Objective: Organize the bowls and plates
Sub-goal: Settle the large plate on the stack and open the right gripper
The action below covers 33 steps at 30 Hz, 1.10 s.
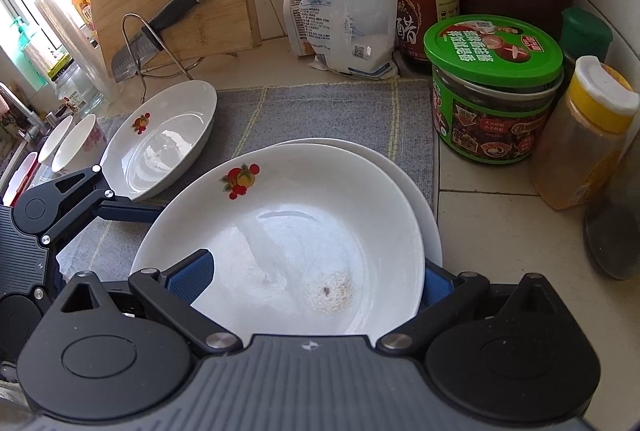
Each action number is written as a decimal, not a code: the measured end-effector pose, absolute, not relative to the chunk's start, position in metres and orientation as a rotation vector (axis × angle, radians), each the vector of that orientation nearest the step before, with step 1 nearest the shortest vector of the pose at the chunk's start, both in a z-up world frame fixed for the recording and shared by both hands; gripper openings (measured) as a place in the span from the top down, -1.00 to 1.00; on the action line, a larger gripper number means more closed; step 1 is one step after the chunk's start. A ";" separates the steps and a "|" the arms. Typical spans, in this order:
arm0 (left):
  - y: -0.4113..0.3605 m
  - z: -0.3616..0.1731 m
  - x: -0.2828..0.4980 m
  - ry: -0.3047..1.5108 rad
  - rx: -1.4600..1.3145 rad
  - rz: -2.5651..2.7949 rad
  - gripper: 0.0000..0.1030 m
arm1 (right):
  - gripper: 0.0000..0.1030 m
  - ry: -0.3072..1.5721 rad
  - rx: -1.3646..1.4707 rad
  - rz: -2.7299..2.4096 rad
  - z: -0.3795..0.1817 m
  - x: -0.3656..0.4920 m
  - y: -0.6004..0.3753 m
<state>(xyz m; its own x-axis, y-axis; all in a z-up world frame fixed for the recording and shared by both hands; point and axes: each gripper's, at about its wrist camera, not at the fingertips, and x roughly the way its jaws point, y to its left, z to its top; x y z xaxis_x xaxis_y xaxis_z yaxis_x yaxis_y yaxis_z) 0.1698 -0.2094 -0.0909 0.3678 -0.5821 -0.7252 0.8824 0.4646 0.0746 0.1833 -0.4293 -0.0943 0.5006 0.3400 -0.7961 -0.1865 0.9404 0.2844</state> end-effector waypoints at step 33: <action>-0.207 -0.091 0.169 0.663 0.457 -1.007 -0.99 | -1.00 1.044 0.027 0.179 -0.078 0.177 -0.413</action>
<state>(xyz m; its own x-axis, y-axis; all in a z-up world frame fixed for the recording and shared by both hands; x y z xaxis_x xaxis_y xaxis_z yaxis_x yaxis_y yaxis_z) 0.1690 -0.2069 -0.0913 0.3680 -0.6185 -0.6943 0.8821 0.4683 0.0503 0.1771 -0.4132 -0.0778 0.4893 0.1606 -0.8572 -0.1347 0.9850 0.1077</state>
